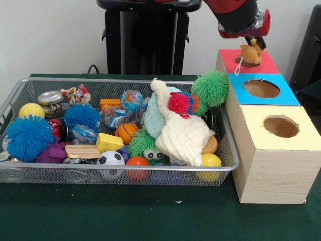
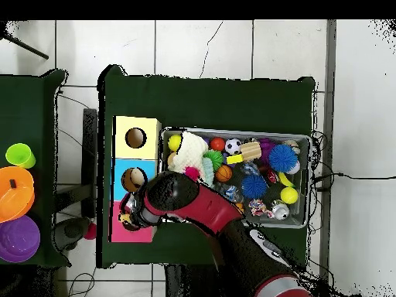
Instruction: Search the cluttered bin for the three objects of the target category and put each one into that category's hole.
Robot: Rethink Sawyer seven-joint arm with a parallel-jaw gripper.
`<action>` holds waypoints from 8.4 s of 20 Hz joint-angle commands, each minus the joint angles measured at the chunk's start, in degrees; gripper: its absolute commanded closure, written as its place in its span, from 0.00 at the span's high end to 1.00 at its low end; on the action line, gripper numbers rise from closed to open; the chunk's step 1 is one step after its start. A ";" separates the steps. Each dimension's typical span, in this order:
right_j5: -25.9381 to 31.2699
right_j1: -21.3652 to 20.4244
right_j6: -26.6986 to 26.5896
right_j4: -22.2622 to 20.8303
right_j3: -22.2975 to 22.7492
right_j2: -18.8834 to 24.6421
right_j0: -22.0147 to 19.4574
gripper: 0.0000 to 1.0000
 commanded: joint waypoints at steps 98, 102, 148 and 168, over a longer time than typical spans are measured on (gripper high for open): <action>-16.61 0.06 5.58 -6.31 3.70 2.71 0.15 0.00; -16.59 -0.31 5.81 -6.40 3.96 2.70 0.19 0.00; -23.41 -0.89 6.74 -7.22 2.74 1.25 0.84 0.00; -27.97 -0.76 6.57 -8.68 2.13 0.63 1.13 0.00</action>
